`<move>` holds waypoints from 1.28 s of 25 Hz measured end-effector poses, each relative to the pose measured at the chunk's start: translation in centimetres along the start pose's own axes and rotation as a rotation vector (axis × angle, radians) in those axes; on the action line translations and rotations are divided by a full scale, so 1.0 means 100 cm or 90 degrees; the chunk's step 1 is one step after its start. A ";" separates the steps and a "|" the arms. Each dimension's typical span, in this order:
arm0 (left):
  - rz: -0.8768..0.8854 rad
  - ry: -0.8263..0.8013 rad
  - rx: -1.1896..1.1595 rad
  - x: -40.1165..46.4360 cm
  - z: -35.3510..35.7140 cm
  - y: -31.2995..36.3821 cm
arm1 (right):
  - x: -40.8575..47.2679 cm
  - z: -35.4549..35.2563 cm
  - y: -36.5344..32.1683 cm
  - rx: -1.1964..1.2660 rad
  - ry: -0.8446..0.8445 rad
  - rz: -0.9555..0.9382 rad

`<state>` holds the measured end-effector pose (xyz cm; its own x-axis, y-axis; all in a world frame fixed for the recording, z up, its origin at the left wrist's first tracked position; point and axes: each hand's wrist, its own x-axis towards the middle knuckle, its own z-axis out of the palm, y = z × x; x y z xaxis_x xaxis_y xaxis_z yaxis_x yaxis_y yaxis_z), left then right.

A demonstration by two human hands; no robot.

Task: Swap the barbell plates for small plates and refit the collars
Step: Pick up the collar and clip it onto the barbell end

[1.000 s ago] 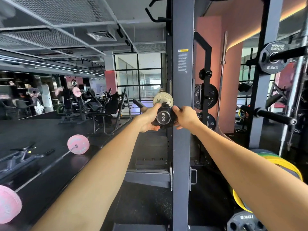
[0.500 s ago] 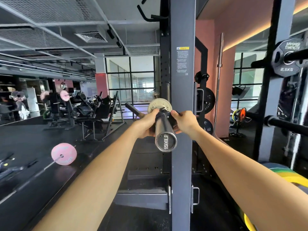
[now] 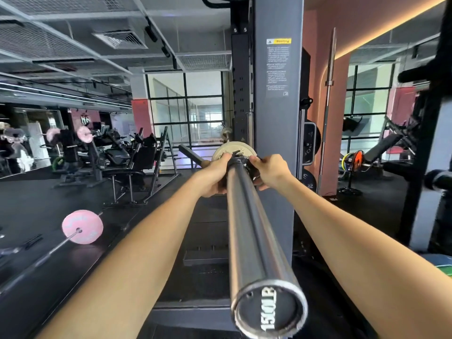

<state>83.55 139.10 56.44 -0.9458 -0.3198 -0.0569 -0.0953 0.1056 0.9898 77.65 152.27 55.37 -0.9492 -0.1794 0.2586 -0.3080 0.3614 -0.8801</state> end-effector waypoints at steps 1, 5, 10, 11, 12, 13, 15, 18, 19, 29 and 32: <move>0.002 0.003 0.002 0.007 0.000 0.000 | 0.007 0.002 0.001 -0.002 0.000 0.001; -0.004 -0.004 -0.003 0.031 -0.002 0.000 | 0.023 0.006 0.004 -0.020 0.010 -0.003; -0.019 -0.012 -0.017 0.042 -0.004 0.000 | 0.025 0.006 0.001 -0.069 0.010 -0.016; -0.024 -0.005 -0.014 0.041 -0.004 0.001 | 0.022 0.005 -0.002 -0.099 0.023 -0.017; -0.027 0.001 -0.012 0.038 -0.004 0.001 | 0.021 0.006 -0.004 -0.132 0.035 -0.020; -0.026 0.007 -0.010 0.035 -0.003 0.001 | 0.017 0.006 -0.008 -0.168 0.047 -0.031; -0.023 0.026 -0.004 0.035 -0.002 0.000 | 0.011 0.007 -0.018 -0.242 0.064 -0.091; -0.033 0.038 0.004 0.044 -0.005 -0.004 | 0.010 0.010 -0.032 -0.366 -0.001 -0.207; -0.031 0.036 0.005 0.044 -0.005 -0.005 | 0.012 0.008 -0.036 -0.381 -0.028 -0.213; -0.027 -0.002 -0.037 0.031 -0.003 0.006 | 0.010 0.001 -0.060 -0.474 -0.171 -0.181; -0.024 -0.018 -0.040 0.031 -0.001 0.007 | 0.018 0.003 -0.053 -0.456 -0.159 -0.189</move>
<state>80.55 138.04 57.00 -0.9503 -0.2959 -0.0968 -0.1118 0.0341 0.9931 77.62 149.78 60.41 -0.8049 -0.5281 0.2705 -0.5916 0.7492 -0.2978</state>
